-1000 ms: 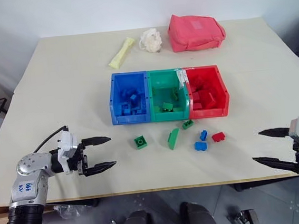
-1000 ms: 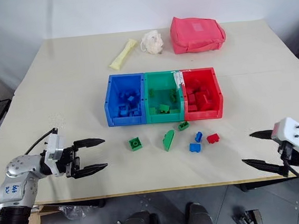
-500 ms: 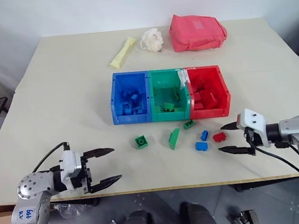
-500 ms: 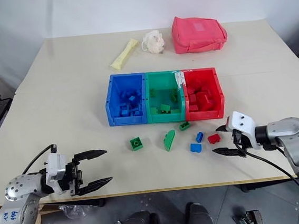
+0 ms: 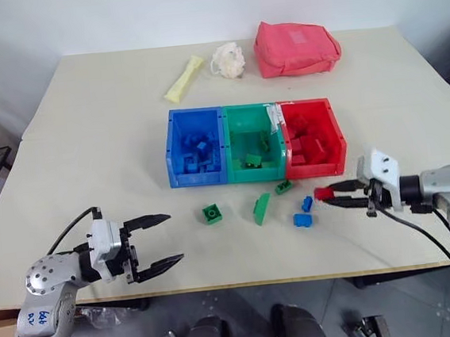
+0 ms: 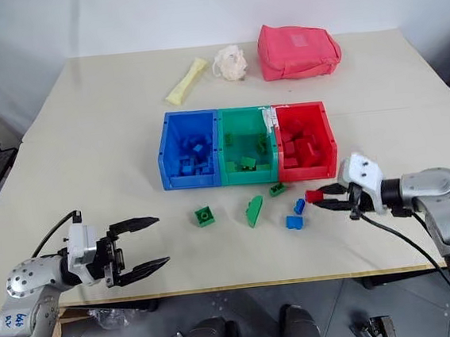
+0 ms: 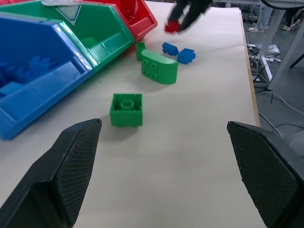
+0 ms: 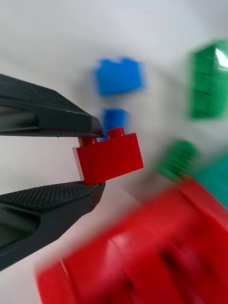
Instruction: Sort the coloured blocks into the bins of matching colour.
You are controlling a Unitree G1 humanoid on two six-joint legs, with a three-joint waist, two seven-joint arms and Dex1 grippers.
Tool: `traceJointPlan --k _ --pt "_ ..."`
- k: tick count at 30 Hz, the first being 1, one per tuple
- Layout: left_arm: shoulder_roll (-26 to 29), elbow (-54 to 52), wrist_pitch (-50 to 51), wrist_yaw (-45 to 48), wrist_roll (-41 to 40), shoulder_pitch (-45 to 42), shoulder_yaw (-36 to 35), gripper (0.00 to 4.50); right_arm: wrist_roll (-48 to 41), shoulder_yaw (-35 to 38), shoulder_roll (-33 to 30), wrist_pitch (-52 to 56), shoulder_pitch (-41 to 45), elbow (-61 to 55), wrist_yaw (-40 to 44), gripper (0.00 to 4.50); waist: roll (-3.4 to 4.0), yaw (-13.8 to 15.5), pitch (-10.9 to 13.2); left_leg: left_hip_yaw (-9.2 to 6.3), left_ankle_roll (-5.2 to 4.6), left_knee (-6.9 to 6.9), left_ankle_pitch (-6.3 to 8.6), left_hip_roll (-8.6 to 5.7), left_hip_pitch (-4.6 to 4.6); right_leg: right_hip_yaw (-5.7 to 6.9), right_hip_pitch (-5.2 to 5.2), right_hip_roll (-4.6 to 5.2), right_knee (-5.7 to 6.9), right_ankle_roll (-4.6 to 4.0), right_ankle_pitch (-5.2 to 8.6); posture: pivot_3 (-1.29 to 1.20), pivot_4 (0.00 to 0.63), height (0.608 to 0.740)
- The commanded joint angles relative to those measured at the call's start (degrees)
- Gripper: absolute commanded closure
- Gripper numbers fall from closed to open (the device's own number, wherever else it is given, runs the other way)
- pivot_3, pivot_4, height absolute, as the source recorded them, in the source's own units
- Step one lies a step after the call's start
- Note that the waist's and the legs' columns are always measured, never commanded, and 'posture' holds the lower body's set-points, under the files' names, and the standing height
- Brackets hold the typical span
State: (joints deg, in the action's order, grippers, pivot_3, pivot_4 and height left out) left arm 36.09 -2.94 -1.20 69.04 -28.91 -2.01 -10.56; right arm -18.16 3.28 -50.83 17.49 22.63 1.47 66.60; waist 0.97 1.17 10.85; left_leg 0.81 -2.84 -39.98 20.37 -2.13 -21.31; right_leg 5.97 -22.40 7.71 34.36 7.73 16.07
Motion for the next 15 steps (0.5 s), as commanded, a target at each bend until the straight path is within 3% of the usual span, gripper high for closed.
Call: traceJointPlan --k 1,6,11,15 --pt "-0.67 2.47 -2.23 1.60 0.00 -2.63 0.84 0.00 -0.86 2.07 2.23 2.35 7.48 -0.54 -5.38 3.56 0.01 -0.21 0.00 0.00 0.01 0.00 0.00 0.01 0.00 0.00 0.00 0.00 -0.01 0.00 0.00 0.00 0.150 0.740" --pt "-2.03 7.12 -4.53 2.68 0.83 -7.59 2.29 0.00 5.09 -1.31 7.32 2.10 20.32 11.94 -13.06 3.56 0.00 -0.67 0.00 0.09 0.01 0.02 0.00 -0.02 -0.01 0.09 -0.11 -0.09 0.13 0.00 0.00 0.00 0.150 0.740" --pt "-3.03 9.80 -5.61 2.86 1.33 -10.62 3.08 0.00 7.21 -1.96 9.58 -1.47 25.28 18.71 -13.66 1.86 0.00 -0.72 0.00 0.03 -0.03 0.05 0.00 -0.13 -0.07 0.18 -0.14 -0.08 0.17 0.00 0.00 0.00 0.150 0.740" --pt "-3.19 11.11 -5.93 3.38 1.34 -12.37 3.25 0.00 6.13 -1.66 8.57 -1.32 23.25 15.13 -10.92 0.45 0.00 -1.16 0.00 0.03 -0.06 0.04 -0.01 -0.15 -0.13 0.24 -0.16 -0.08 0.17 0.01 0.00 0.00 0.150 0.740"
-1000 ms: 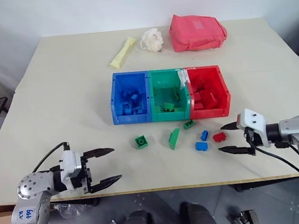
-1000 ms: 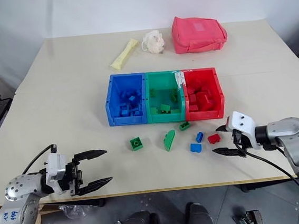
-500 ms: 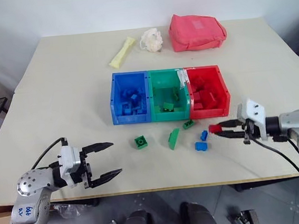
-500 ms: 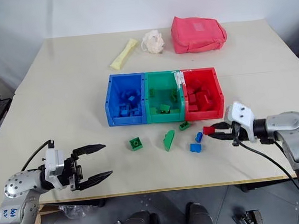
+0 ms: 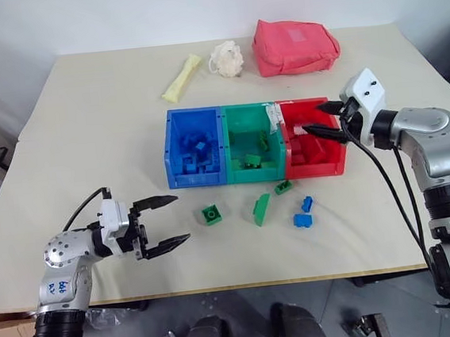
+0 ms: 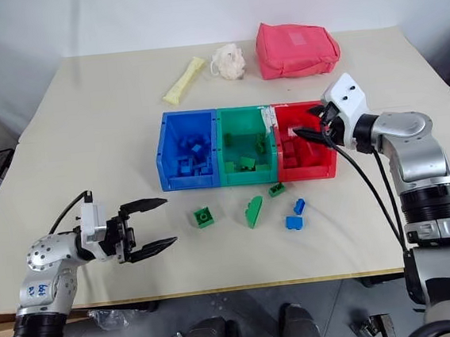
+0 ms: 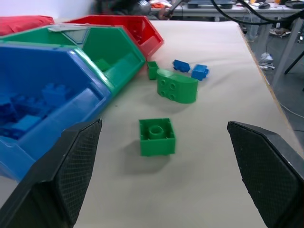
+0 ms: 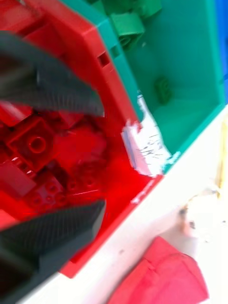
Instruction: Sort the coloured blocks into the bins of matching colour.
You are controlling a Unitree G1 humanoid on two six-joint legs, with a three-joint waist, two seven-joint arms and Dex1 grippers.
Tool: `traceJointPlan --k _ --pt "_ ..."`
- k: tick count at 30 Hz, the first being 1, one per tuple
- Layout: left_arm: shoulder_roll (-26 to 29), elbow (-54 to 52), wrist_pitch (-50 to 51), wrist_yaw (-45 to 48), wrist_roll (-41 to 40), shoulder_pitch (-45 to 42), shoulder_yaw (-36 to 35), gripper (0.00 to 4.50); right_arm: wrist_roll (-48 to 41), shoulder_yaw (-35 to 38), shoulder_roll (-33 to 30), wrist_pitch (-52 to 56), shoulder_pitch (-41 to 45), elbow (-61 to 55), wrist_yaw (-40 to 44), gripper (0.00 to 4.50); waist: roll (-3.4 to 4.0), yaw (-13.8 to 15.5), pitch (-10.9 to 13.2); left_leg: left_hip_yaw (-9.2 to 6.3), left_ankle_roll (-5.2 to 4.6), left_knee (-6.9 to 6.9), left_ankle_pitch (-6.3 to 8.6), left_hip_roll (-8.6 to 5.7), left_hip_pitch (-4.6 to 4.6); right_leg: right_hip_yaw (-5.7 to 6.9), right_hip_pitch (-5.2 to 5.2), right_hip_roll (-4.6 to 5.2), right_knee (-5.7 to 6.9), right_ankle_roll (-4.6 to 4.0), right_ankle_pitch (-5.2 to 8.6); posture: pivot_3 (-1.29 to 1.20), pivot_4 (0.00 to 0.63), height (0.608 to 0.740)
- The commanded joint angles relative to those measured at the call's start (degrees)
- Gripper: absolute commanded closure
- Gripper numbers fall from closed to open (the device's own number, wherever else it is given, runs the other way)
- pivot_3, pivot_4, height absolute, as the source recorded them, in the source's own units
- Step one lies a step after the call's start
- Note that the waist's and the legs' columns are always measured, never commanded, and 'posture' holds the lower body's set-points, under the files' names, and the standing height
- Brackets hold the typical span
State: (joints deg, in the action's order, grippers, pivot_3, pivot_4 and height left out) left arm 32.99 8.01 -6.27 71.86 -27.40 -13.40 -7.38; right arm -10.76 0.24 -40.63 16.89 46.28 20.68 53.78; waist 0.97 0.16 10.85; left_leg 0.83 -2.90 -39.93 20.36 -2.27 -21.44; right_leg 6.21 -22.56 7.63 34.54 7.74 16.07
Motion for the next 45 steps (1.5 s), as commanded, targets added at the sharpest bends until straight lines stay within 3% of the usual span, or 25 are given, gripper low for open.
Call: traceJointPlan --k 1,5,12,14,18,23,28,35,41,45 --pt "-0.06 0.19 -0.93 0.78 -0.26 -1.11 0.05 0.00 -1.66 1.67 -2.22 -0.22 -1.39 -5.46 2.70 0.11 0.00 -0.16 0.00 0.01 0.00 0.00 0.00 0.01 0.00 0.00 0.00 -0.01 0.00 0.00 0.00 0.00 0.150 0.740" --pt "-0.15 1.08 -1.01 1.39 -0.28 -2.00 0.16 0.00 -2.57 2.49 -3.55 0.04 -3.63 -7.96 4.27 0.05 0.00 -0.28 0.00 0.03 0.00 -0.04 0.00 0.05 0.01 0.00 0.01 -0.04 0.03 0.00 0.00 0.00 0.150 0.740" --pt "-0.18 3.16 -1.69 2.80 -0.04 -2.29 0.45 0.00 -10.88 7.59 -11.58 1.58 -20.48 -22.30 15.71 0.05 0.00 0.39 0.00 -0.04 -0.02 -0.03 0.00 0.01 0.00 0.01 0.06 -0.01 -0.01 0.01 -0.01 0.00 0.150 0.740" --pt "0.30 4.36 -1.99 3.63 0.45 -2.08 0.70 0.00 -11.44 11.20 -14.93 0.24 -29.37 -25.02 18.69 0.05 -0.01 0.89 0.00 -0.04 -0.02 -0.05 0.00 0.03 0.00 0.01 0.09 -0.01 -0.05 0.02 -0.01 0.00 0.150 0.740" --pt "0.94 5.62 -2.07 5.15 0.69 -1.76 0.89 0.00 -11.35 17.41 -19.19 -1.11 -40.75 -26.84 20.97 0.05 -0.01 1.28 0.01 0.03 -0.03 -0.09 0.00 0.05 0.05 -0.02 0.17 -0.02 -0.10 0.03 -0.01 0.00 0.150 0.740" --pt "1.46 6.48 -2.16 6.53 0.42 -1.72 0.78 0.00 -11.58 22.21 -21.29 -1.60 -47.86 -27.91 22.10 0.05 -0.01 1.21 0.01 0.18 -0.04 -0.07 -0.01 0.11 0.17 -0.11 0.18 0.01 -0.11 0.03 -0.02 0.00 0.150 0.740" --pt "1.70 7.08 -2.19 7.01 0.51 -1.93 0.52 0.00 -11.74 20.80 -20.70 -0.50 -47.07 -29.68 20.42 0.05 -0.01 1.14 0.01 0.20 0.00 -0.06 0.01 0.17 0.18 -0.17 0.15 0.07 -0.12 0.03 -0.01 0.00 0.150 0.740" --pt "0.75 4.83 -2.36 7.53 0.01 -0.76 1.22 0.00 -10.17 7.29 -15.09 4.06 -36.56 -32.04 16.08 0.05 -0.02 1.09 0.00 0.13 0.05 -0.05 0.03 0.20 0.16 -0.24 0.12 0.20 -0.15 0.00 0.00 0.00 0.150 0.740" --pt "0.16 1.25 -2.24 6.11 -0.87 2.14 0.44 0.00 -3.68 -3.30 -7.09 2.97 -27.08 -23.90 10.86 0.05 -0.04 1.08 -0.01 0.03 0.03 -0.07 0.02 0.10 0.11 -0.22 0.14 0.09 -0.15 0.00 0.00 0.00 0.150 0.740" --pt "0.21 -1.23 -1.88 5.09 -1.14 4.30 -0.13 0.00 -1.16 -5.31 -4.94 1.00 -25.48 -19.87 9.48 0.05 -0.04 1.15 -0.01 -0.03 0.03 -0.04 0.02 0.10 0.11 -0.22 0.13 0.05 -0.11 0.00 0.00 0.00 0.150 0.740"
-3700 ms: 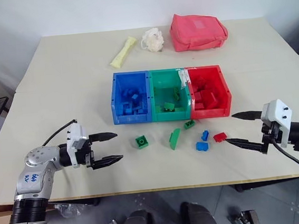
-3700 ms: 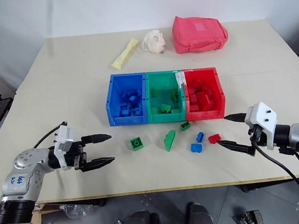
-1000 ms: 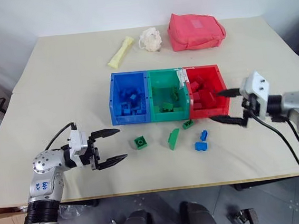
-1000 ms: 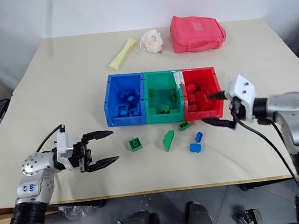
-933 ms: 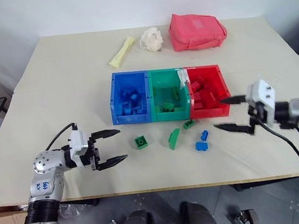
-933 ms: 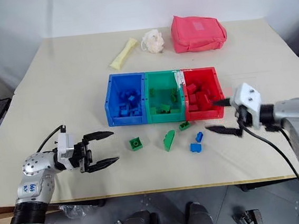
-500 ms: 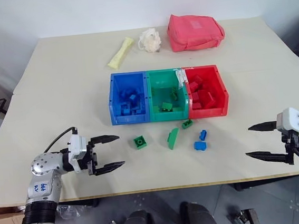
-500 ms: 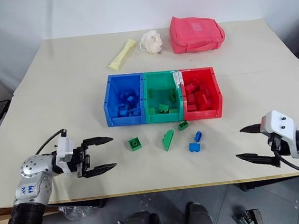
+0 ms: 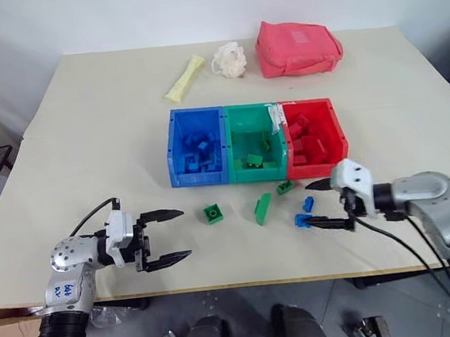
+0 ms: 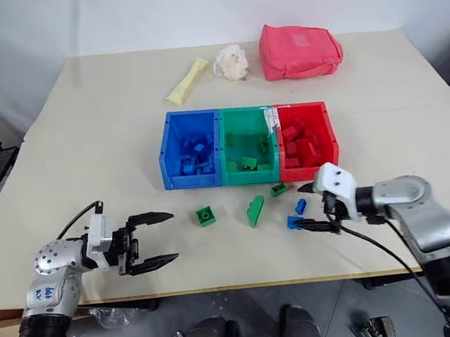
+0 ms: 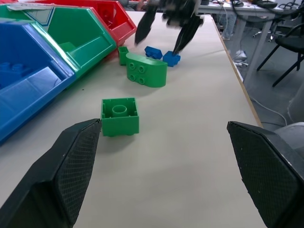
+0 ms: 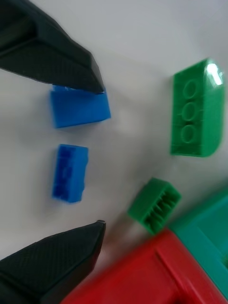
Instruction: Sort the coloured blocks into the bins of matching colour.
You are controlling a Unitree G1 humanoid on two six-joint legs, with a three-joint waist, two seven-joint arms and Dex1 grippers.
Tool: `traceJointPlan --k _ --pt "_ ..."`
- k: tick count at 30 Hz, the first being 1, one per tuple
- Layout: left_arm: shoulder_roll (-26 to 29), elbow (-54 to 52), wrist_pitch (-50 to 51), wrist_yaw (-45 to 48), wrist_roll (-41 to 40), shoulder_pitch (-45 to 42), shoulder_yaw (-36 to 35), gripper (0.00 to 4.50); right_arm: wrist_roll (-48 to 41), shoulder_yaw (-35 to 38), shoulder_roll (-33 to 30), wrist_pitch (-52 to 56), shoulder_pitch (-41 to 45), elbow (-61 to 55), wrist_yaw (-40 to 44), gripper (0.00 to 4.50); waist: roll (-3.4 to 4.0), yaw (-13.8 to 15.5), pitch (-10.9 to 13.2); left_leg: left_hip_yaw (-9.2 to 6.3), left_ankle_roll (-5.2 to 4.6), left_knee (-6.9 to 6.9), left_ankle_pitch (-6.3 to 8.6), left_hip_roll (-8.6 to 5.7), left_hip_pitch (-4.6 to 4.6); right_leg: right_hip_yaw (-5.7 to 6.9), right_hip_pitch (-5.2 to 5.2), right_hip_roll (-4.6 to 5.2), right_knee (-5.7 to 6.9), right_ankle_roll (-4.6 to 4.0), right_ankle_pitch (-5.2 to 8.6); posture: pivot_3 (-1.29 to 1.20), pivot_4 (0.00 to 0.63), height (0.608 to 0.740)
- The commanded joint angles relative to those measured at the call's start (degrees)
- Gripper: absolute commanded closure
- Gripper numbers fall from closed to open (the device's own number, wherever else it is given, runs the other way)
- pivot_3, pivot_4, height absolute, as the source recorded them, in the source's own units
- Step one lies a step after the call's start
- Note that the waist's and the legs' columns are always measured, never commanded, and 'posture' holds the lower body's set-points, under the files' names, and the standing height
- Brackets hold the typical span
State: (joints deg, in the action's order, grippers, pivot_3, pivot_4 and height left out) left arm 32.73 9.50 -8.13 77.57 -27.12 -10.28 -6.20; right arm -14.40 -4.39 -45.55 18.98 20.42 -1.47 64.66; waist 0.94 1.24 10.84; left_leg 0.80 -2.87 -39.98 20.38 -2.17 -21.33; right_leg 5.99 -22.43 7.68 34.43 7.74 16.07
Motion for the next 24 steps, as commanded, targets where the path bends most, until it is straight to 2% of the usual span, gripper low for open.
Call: traceJointPlan --k 1,2,3,5,16,23,24 --pt "0.51 -3.23 0.03 -0.92 -1.50 1.69 -1.51 0.00 2.38 -0.79 0.26 -1.60 0.37 2.58 -1.28 0.05 -0.01 0.07 0.00 -0.01 0.00 -0.01 0.00 -0.01 0.00 0.01 0.00 -0.02 0.00 0.00 0.00 0.00 0.150 0.740" --pt "0.52 -3.77 -0.03 -1.13 -1.55 2.30 -1.68 0.00 2.16 -0.86 0.17 -1.68 -0.08 2.43 -0.91 0.05 -0.02 0.08 -0.01 -0.01 0.00 -0.03 0.00 -0.01 0.00 0.02 0.04 -0.02 -0.01 0.00 0.00 0.00 0.150 0.740" --pt "0.52 -4.23 -0.02 -1.34 -1.59 2.80 -1.81 0.00 2.00 -1.14 0.00 -1.96 -0.51 2.22 -0.24 0.44 -0.02 0.07 -0.01 -0.02 -0.01 -0.03 0.00 -0.02 0.01 0.02 0.05 -0.02 -0.02 0.00 0.00 0.00 0.150 0.740" --pt "0.45 -4.82 0.08 -1.85 -1.59 3.33 -1.97 0.00 1.73 -0.86 -0.07 -1.92 -1.01 1.65 -0.22 0.92 -0.03 0.12 -0.01 -0.06 -0.01 -0.04 0.00 -0.02 0.03 0.01 0.09 -0.01 -0.01 0.00 0.00 0.00 0.150 0.740" --pt "0.25 -4.65 0.05 -2.65 -1.68 3.15 -1.56 0.00 -0.34 2.23 -0.26 -1.56 -0.80 -0.35 -1.20 4.48 -0.02 -0.03 -0.01 -0.03 0.00 -0.01 0.00 -0.01 0.03 0.02 0.05 -0.03 -0.01 0.00 0.00 0.00 0.150 0.740" --pt "-0.02 -3.41 -0.11 -2.44 -1.42 1.94 -1.28 0.00 -2.83 4.88 -1.14 -0.22 -2.05 -4.12 -0.94 4.48 -0.02 0.02 -0.01 -0.03 0.00 -0.01 0.00 -0.01 0.02 0.02 0.04 -0.02 -0.01 0.00 0.00 0.00 0.150 0.740" --pt "-0.06 -3.30 -0.10 -2.46 -1.37 1.85 -1.23 0.00 -2.86 5.72 -1.27 -0.15 -2.23 -4.10 -1.56 4.31 -0.02 0.03 -0.01 -0.03 0.00 -0.01 0.00 -0.01 0.02 0.03 0.04 -0.03 -0.01 0.00 0.00 0.00 0.150 0.740"
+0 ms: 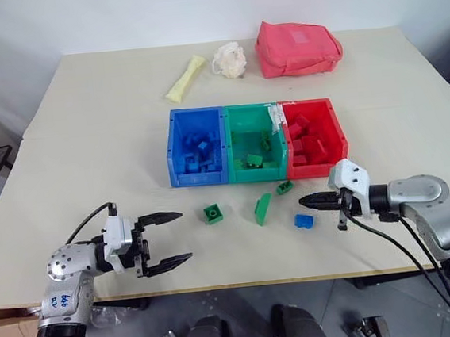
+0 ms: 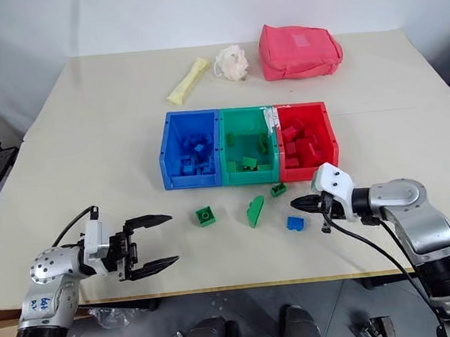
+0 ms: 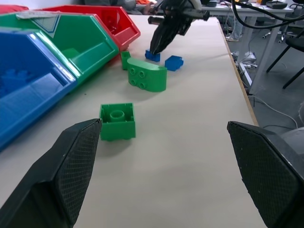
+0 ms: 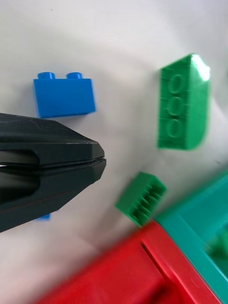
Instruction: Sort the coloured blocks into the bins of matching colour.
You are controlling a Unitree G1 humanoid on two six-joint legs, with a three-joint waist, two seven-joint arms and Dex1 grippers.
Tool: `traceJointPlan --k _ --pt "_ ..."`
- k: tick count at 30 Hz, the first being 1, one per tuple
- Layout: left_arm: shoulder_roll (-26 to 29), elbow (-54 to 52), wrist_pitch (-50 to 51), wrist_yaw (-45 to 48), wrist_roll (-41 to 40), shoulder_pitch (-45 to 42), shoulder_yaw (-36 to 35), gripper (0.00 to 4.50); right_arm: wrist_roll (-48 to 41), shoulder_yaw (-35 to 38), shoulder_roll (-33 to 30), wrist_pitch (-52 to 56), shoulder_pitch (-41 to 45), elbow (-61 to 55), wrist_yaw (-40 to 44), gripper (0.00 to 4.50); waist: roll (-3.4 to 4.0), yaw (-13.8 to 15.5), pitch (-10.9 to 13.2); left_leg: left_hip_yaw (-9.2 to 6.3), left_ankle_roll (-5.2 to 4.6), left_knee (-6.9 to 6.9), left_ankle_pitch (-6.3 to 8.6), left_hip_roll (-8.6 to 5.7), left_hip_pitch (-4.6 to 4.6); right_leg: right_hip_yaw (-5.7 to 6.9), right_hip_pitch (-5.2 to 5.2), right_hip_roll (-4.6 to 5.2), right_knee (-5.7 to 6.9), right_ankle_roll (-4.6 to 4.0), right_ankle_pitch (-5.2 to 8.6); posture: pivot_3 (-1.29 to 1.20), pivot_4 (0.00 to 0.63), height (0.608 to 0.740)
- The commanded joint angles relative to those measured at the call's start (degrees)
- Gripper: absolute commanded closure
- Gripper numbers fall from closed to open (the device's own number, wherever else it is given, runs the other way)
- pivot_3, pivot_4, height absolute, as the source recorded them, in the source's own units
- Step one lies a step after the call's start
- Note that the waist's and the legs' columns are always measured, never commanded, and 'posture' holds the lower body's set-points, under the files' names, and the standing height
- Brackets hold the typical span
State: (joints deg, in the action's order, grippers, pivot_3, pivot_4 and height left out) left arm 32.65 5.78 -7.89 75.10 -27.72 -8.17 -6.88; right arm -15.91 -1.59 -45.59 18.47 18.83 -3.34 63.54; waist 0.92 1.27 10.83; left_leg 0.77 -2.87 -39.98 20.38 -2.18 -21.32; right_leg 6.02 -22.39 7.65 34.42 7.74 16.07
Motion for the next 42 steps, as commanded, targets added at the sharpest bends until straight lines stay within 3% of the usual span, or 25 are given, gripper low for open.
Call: traceJointPlan --k 1,5,11,23,26,30,31,38,42 --pt "-0.02 0.49 -0.34 -0.01 -0.72 -0.30 -0.52 0.00 -1.38 3.54 -1.32 0.40 -0.76 -2.21 -0.91 4.12 0.00 0.00 0.00 0.00 0.00 0.00 0.00 0.00 0.00 0.00 0.00 0.00 0.00 0.00 0.00 0.00 0.150 0.740" --pt "-0.14 0.90 -0.36 -0.15 -0.62 -0.69 -0.36 0.00 -1.77 4.57 -2.45 0.60 -1.45 -2.59 -0.17 3.01 0.00 0.00 0.00 0.00 0.00 0.01 0.00 0.00 0.00 0.00 0.00 0.00 0.00 0.00 0.00 0.00 0.150 0.740" --pt "-0.53 1.00 -0.41 -0.43 -0.49 -0.77 -0.09 0.00 -0.20 3.13 -2.77 -0.06 -1.67 0.44 -0.61 0.96 0.00 -0.02 0.00 0.01 0.00 0.01 0.00 0.00 0.00 -0.01 0.00 0.01 0.00 0.00 0.00 0.00 0.150 0.740" --pt "-0.36 -0.43 -0.16 -1.41 -0.66 0.30 -0.48 0.00 3.26 -0.63 0.62 -3.50 2.17 9.47 -0.64 0.96 0.00 -0.11 0.00 0.04 0.00 0.00 0.00 0.01 0.00 0.03 -0.01 -0.01 0.00 0.00 0.00 0.00 0.150 0.740" --pt "-0.28 -0.71 -0.19 -1.70 -0.67 0.59 -0.53 0.00 3.36 -0.82 0.95 -3.29 2.27 9.73 -0.36 1.55 0.00 -0.10 0.00 0.04 0.00 0.00 0.00 0.02 0.00 0.02 -0.01 -0.02 0.00 0.00 0.00 0.00 0.150 0.740" --pt "-0.18 -1.08 -0.22 -2.03 -0.80 1.05 -0.68 0.00 3.11 -0.56 0.80 -3.08 1.63 8.90 -0.15 2.93 0.00 -0.09 0.00 0.05 0.00 0.00 0.00 0.01 0.00 0.03 -0.01 -0.01 0.00 0.00 0.00 0.00 0.150 0.740" --pt "-0.18 -1.15 -0.24 -2.11 -0.82 1.14 -0.73 0.00 3.03 -0.34 0.71 -2.98 1.50 8.58 -0.26 3.09 0.00 -0.08 0.00 0.04 0.00 0.00 0.00 0.01 0.00 0.03 -0.01 -0.01 0.00 0.00 0.00 0.00 0.150 0.740" --pt "-0.54 -3.18 0.71 -4.14 -1.18 1.86 -0.99 0.00 1.96 1.53 -0.17 -1.90 1.00 4.92 -0.77 3.08 0.00 -0.06 0.00 0.04 0.00 0.00 0.00 0.01 0.00 0.00 -0.01 0.01 0.00 0.00 0.00 0.00 0.150 0.740" --pt "-1.98 -7.75 2.96 -10.18 -1.44 2.52 -1.74 0.00 -0.26 3.13 -0.71 0.92 2.28 -1.77 -1.12 3.08 0.03 -0.07 0.02 0.04 0.00 0.01 0.00 0.01 -0.01 -0.06 -0.04 0.04 0.00 0.00 0.00 0.00 0.150 0.740"
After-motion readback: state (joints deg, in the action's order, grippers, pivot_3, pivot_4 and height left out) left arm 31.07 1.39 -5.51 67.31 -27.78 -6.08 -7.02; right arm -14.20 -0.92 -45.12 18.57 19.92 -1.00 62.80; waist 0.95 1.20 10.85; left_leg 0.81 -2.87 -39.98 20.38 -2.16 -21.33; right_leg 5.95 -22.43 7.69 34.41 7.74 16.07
